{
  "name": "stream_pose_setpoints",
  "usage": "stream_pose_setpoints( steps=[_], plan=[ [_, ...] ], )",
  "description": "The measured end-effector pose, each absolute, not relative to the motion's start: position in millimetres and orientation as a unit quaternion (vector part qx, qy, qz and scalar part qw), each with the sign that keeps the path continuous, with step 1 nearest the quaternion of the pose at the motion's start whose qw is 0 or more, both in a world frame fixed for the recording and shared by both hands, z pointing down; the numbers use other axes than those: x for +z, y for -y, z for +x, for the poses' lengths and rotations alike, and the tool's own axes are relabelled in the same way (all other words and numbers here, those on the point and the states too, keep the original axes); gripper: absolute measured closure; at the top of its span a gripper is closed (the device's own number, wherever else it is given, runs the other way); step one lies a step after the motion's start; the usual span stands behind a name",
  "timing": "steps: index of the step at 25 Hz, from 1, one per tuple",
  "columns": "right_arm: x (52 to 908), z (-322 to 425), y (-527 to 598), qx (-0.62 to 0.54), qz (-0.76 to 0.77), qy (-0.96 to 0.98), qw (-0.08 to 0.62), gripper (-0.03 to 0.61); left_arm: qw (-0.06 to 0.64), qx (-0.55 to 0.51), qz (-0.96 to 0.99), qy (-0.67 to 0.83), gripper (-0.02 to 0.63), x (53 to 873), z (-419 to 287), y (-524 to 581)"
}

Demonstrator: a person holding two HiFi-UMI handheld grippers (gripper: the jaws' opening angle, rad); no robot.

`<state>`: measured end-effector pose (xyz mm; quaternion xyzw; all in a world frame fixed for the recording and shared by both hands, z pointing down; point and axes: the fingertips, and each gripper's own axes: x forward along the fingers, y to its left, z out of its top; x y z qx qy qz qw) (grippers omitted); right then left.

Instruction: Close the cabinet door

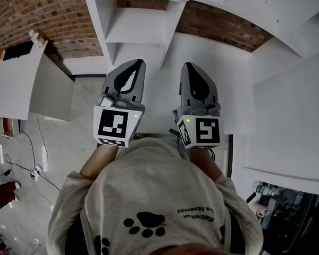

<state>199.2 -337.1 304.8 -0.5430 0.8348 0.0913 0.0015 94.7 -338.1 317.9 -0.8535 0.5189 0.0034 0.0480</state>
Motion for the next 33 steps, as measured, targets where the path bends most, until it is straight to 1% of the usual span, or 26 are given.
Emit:
stream_pose_setpoints(
  steps=[7,11,33],
  plan=[
    [330,194,334,0.084,-0.543,-0.836,-0.009,0.569,0.036,0.003,-0.848,-0.529,0.604,338,87,335],
    [336,189,331,0.061,-0.537,-0.841,0.002,0.569,0.031,-0.001,-0.847,-0.530,0.604,343,86,333],
    [331,193,328,0.062,-0.547,-0.835,0.007,0.569,0.045,0.010,-0.856,-0.515,0.604,333,90,329]
  ],
)
